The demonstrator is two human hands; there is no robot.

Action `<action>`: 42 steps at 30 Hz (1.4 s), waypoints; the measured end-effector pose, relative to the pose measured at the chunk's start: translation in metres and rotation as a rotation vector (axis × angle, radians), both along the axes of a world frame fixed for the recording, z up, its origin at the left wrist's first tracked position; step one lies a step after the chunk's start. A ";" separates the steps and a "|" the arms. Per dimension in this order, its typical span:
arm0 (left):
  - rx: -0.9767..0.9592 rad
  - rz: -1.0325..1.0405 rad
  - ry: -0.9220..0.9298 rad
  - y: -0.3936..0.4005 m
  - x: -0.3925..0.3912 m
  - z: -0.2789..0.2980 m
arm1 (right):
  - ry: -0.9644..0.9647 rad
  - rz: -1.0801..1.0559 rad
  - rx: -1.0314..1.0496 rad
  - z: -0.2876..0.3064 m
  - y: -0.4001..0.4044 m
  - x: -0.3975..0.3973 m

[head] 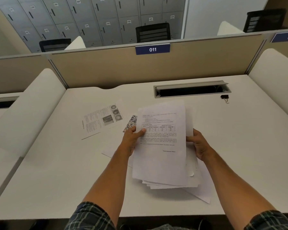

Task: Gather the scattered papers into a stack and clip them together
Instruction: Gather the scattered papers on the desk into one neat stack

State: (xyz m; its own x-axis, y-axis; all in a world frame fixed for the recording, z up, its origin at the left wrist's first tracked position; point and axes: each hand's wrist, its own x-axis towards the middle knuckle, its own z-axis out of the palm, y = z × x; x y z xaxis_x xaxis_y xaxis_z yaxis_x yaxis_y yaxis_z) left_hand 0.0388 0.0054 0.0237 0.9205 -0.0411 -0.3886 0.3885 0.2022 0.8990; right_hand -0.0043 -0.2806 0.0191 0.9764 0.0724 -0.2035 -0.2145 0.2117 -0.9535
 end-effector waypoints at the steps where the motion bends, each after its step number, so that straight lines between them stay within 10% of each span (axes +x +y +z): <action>1: -0.020 0.034 0.015 -0.001 -0.001 -0.001 | 0.006 -0.005 -0.002 -0.001 0.000 0.000; 8: -0.348 -0.037 0.154 -0.001 -0.011 0.005 | -0.008 -0.081 0.014 -0.002 0.008 0.000; 15: -0.207 -0.065 -0.003 -0.009 -0.006 0.024 | 0.119 -0.053 0.121 0.021 0.021 0.005; 29: 0.034 -0.321 -0.378 0.010 0.001 0.083 | -0.342 0.110 -0.045 0.067 0.013 0.029; 42: 0.188 -0.302 -0.353 -0.004 -0.013 0.056 | -0.276 -0.009 -0.123 0.039 0.017 0.016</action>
State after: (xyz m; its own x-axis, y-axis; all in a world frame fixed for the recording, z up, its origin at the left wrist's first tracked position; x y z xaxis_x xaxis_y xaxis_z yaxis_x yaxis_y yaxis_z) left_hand 0.0253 0.0015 0.0799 0.9549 -0.2854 -0.0819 0.0703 -0.0504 0.9963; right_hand 0.0114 -0.2635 0.0577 0.9965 0.0550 0.0625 0.0573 0.0914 -0.9942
